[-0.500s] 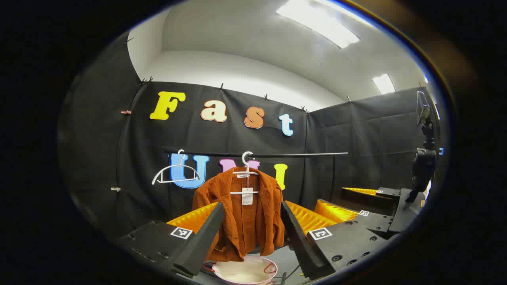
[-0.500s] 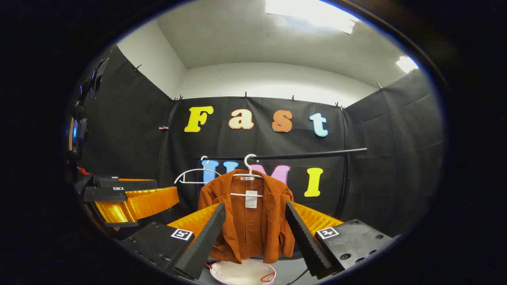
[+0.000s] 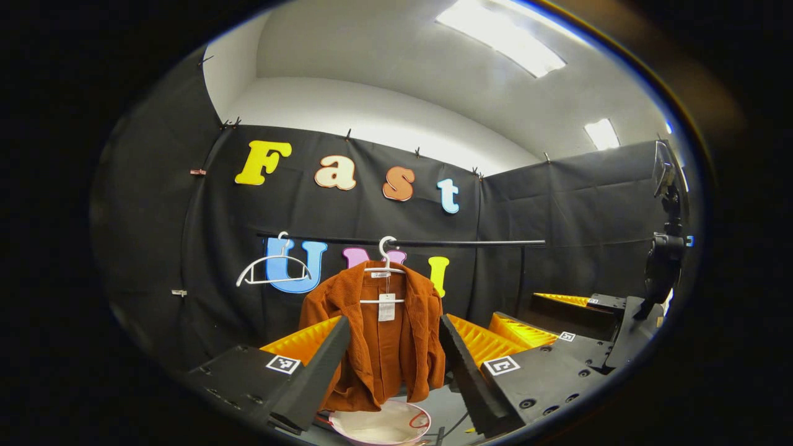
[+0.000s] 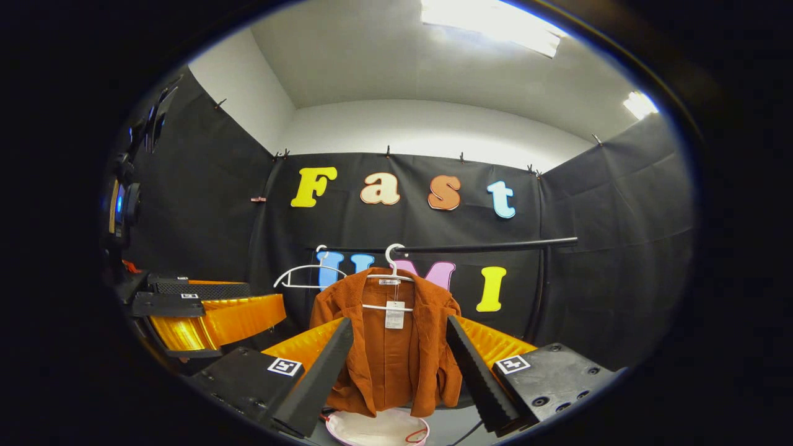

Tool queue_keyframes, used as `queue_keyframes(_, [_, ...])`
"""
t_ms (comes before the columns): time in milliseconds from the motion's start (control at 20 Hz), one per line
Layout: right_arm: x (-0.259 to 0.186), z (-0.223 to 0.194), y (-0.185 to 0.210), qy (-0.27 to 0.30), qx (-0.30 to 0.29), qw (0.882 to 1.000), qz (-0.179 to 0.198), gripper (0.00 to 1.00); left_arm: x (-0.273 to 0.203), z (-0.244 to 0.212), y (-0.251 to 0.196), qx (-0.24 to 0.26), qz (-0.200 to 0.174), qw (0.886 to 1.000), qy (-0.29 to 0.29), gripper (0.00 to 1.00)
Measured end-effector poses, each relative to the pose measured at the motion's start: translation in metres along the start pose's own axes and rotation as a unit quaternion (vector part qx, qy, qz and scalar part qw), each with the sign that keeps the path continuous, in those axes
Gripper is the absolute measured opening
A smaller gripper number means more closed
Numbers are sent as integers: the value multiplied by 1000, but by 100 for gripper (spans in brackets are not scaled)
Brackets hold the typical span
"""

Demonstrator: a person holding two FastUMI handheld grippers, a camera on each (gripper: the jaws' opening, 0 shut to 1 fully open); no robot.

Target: Grasp the clothes on the hanger with both hands and then place them into the laundry hamper below.

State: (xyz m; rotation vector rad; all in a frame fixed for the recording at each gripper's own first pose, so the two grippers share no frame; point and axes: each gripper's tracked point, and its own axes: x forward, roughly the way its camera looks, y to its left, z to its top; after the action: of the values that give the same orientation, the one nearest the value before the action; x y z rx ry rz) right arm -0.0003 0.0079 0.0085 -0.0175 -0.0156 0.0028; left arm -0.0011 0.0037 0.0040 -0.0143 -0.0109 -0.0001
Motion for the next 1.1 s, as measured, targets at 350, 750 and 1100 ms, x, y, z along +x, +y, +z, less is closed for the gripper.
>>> queue_keyframes(350, [-3, 2, 3, 1, -4, 1000, -4, 97, -5, -3, 6, 8, 7, 1000, 5, 94])
queue_keyframes(750, [-9, 4, 5, 3, -2, 1000, -17, 97, -5, -6, 16, 46, 21, 999, 6, 95])
queue_keyframes(1100, [-14, -4, 12, 15, -6, 999, -42, 97, -9, -5, 23, 19, -9, 1000, 11, 95])
